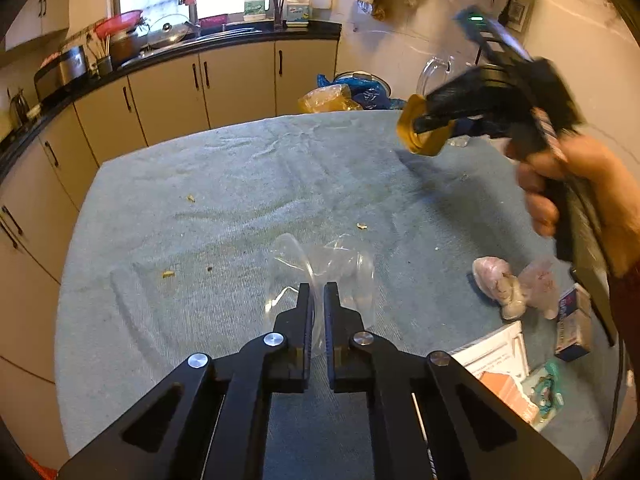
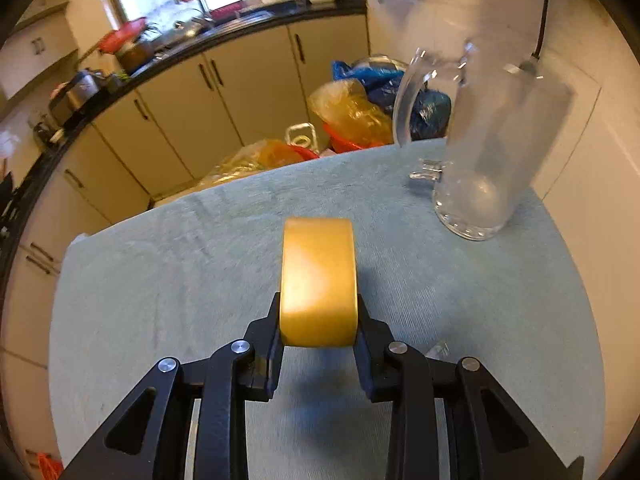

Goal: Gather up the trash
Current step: 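Carry the plastic bag and tape roll over the orange basket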

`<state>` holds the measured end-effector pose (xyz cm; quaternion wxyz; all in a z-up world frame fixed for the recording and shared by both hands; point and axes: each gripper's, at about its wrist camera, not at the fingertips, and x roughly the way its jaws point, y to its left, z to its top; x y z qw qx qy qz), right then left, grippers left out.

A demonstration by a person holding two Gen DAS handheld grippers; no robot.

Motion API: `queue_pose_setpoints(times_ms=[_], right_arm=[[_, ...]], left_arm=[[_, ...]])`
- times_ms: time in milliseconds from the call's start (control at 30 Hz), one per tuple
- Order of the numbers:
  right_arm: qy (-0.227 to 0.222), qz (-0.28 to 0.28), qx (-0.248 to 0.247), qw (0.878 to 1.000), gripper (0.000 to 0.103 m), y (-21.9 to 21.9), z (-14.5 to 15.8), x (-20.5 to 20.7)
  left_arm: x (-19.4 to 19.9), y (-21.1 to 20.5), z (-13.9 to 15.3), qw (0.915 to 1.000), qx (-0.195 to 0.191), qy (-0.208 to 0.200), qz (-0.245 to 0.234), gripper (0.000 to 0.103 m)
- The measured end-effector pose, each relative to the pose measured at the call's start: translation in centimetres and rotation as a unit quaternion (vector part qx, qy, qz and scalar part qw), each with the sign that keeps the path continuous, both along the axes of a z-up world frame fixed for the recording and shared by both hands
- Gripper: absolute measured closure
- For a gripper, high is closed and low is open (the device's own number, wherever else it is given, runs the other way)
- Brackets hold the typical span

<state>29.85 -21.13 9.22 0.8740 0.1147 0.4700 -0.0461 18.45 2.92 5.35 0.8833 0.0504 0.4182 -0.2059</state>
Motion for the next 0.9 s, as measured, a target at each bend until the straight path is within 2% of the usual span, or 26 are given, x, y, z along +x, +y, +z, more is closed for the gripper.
queue_pose_setpoints(times_ms=[233,400,600,900], right_arm=[[-0.047,0.06,0.027,0.997,0.07,1.8,3.6,-7.9],[-0.08,0.114,0.07,0.988,0.07,3.6,5.3,-14.9],[-0.117,0.172,0.095,0.974,0.07,6.2,6.2,-22.1],[-0.144,0.212,0.1,0.961,0.07,9.1,4.9,-28.8]], left_arm=[[-1.3,2.5,0.1,0.9991,-0.028,0.011,0.032,0.099],[-3.8,4.4,0.9,0.9981,-0.035,0.0,0.05,0.099],[-7.9,6.6,2.7,0.9961,-0.051,-0.023,0.068,0.099],[-14.8,7.3,4.6,0.9938,-0.055,-0.066,0.07,0.099]])
